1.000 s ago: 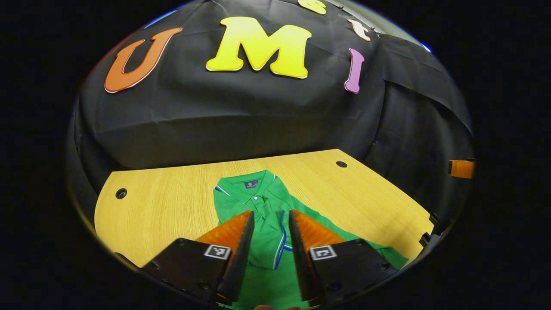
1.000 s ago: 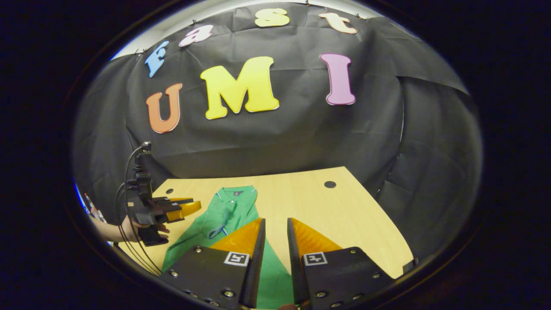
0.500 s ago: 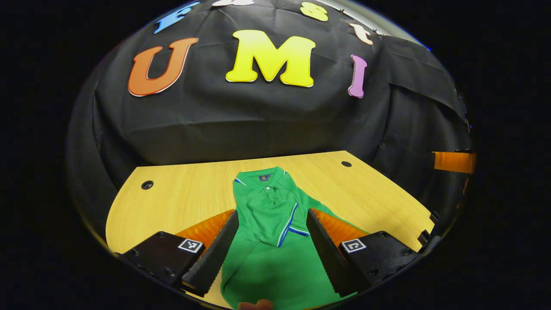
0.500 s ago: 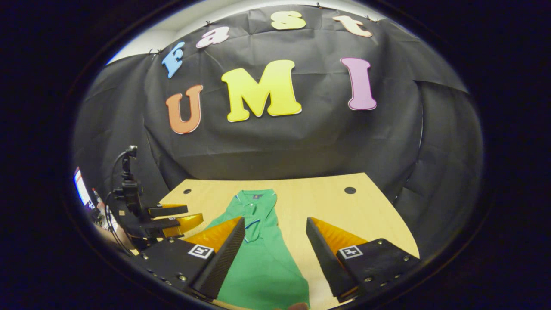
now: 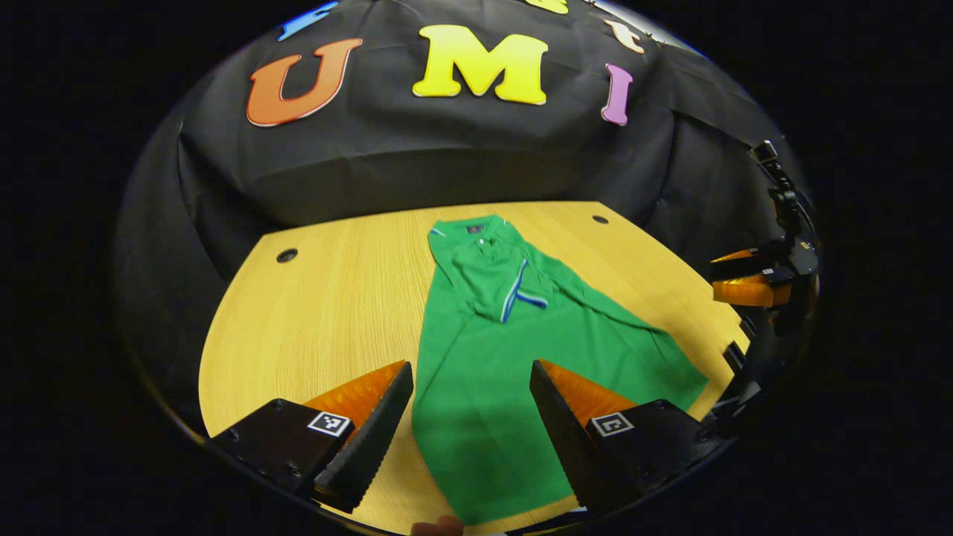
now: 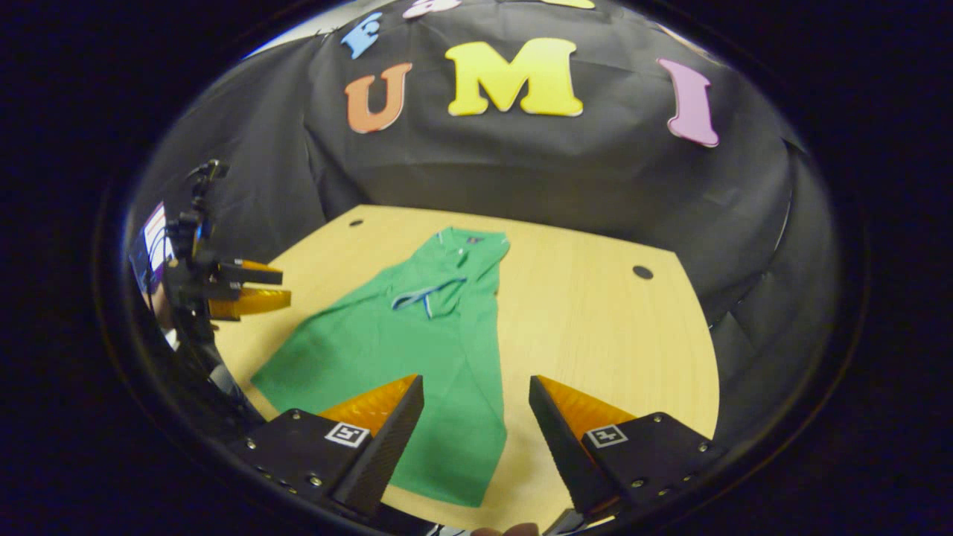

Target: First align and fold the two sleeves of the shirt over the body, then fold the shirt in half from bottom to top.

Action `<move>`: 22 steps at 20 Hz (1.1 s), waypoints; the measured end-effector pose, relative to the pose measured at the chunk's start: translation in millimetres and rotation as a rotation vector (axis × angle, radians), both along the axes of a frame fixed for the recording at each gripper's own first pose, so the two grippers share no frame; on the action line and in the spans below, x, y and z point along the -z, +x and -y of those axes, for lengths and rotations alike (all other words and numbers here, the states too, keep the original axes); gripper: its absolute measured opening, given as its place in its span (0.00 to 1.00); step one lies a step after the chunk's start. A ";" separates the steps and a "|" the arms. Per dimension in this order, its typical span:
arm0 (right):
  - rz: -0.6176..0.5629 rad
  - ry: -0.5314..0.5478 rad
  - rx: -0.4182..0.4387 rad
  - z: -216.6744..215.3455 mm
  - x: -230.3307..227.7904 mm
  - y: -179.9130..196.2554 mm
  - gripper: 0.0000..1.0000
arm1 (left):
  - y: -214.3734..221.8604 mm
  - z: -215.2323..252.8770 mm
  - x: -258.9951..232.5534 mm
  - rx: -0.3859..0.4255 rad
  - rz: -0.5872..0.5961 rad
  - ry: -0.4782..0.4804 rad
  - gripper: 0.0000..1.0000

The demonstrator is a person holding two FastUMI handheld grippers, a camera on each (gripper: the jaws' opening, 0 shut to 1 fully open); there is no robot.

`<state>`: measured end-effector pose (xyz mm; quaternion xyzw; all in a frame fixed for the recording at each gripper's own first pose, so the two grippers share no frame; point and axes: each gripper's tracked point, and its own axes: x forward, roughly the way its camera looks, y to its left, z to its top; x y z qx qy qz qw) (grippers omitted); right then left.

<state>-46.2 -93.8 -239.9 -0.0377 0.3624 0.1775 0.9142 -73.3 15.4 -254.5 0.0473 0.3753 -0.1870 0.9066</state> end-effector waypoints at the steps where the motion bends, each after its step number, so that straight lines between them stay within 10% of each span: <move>1: -0.040 -0.018 -0.024 2.8 13.5 -11.9 0.90 | -19.2 -5.0 10.4 0.014 -0.047 0.001 1.00; 8: -0.275 -0.127 -0.155 14.7 91.9 -87.1 0.90 | -85.2 -3.7 78.9 0.063 -0.322 0.018 1.00; 22: -0.302 -0.191 -0.242 -5.3 119.6 -87.0 0.95 | -84.4 19.6 110.8 0.194 -0.273 0.192 1.00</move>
